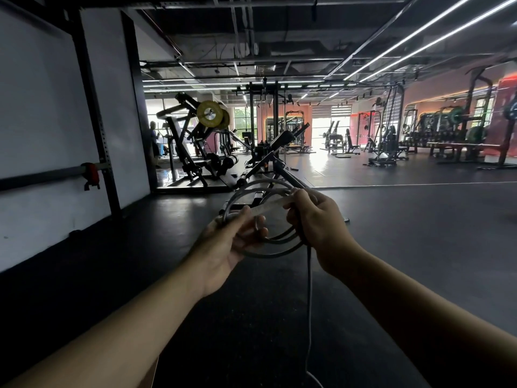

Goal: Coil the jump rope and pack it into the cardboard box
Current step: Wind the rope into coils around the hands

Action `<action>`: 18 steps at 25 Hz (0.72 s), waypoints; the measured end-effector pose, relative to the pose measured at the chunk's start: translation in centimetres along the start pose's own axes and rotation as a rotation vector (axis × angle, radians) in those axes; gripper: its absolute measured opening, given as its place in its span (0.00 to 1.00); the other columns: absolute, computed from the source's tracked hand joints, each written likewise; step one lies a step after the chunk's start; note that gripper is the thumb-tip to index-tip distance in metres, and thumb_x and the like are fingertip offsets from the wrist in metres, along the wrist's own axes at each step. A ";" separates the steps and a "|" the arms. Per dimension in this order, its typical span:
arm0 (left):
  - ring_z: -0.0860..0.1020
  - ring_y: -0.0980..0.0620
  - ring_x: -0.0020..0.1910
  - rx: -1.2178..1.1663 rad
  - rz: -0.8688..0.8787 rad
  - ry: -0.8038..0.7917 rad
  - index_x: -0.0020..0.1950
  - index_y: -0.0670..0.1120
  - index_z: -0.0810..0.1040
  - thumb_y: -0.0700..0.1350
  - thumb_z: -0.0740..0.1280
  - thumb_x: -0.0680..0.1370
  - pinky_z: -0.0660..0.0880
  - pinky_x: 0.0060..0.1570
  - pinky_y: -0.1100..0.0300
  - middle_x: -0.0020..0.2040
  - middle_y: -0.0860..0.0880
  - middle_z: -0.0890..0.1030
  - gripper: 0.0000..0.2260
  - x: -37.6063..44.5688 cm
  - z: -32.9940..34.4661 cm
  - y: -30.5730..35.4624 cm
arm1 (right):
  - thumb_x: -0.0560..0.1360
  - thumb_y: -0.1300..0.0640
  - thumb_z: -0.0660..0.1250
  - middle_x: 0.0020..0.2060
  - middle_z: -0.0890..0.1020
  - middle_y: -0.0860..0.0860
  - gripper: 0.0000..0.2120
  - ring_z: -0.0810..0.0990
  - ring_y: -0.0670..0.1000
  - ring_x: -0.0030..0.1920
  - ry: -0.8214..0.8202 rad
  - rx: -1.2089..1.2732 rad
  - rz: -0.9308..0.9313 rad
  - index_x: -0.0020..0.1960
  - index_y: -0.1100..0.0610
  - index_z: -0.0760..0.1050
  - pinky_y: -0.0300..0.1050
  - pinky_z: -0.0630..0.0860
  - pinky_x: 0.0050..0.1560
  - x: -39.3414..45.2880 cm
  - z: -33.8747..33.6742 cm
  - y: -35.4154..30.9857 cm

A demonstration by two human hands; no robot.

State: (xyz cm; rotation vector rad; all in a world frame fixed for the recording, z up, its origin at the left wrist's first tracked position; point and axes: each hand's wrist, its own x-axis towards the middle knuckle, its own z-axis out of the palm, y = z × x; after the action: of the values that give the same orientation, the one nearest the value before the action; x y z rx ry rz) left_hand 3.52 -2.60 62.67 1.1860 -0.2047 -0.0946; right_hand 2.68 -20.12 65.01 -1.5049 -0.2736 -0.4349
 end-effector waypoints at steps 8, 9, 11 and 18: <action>0.81 0.54 0.61 0.914 0.249 -0.318 0.71 0.54 0.70 0.52 0.81 0.67 0.76 0.61 0.58 0.64 0.52 0.81 0.35 1.1 0.3 5.6 | 0.82 0.57 0.64 0.31 0.78 0.57 0.12 0.71 0.44 0.28 -0.344 -0.490 -0.238 0.47 0.64 0.79 0.40 0.67 0.28 0.7 -0.5 -1.2; 0.82 0.52 0.59 0.955 0.224 -0.373 0.70 0.51 0.72 0.49 0.80 0.69 0.77 0.60 0.57 0.62 0.50 0.83 0.31 1.3 1.0 6.1 | 0.82 0.55 0.65 0.36 0.81 0.60 0.10 0.76 0.47 0.32 -0.382 -0.497 -0.266 0.49 0.62 0.80 0.46 0.71 0.32 0.9 -0.4 -1.4; 0.85 0.47 0.48 0.958 0.179 -0.450 0.66 0.43 0.75 0.47 0.77 0.72 0.81 0.54 0.50 0.52 0.43 0.85 0.25 1.7 1.9 6.2 | 0.81 0.54 0.66 0.43 0.83 0.65 0.08 0.78 0.57 0.36 -0.409 -0.449 -0.279 0.53 0.59 0.78 0.53 0.74 0.37 1.2 -0.6 -1.6; 0.69 0.55 0.28 1.087 0.167 -0.578 0.56 0.39 0.78 0.56 0.64 0.80 0.74 0.34 0.56 0.31 0.53 0.71 0.19 1.2 1.1 4.5 | 0.82 0.54 0.66 0.36 0.84 0.58 0.08 0.71 0.44 0.25 -0.543 -0.475 -0.177 0.54 0.59 0.71 0.32 0.67 0.27 1.2 -2.6 -1.7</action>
State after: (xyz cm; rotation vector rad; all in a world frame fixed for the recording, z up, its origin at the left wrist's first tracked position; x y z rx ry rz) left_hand 4.28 -2.10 67.38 2.1965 -0.9453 -0.1900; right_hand 2.78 -22.85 66.90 -2.0640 -0.7761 -0.2281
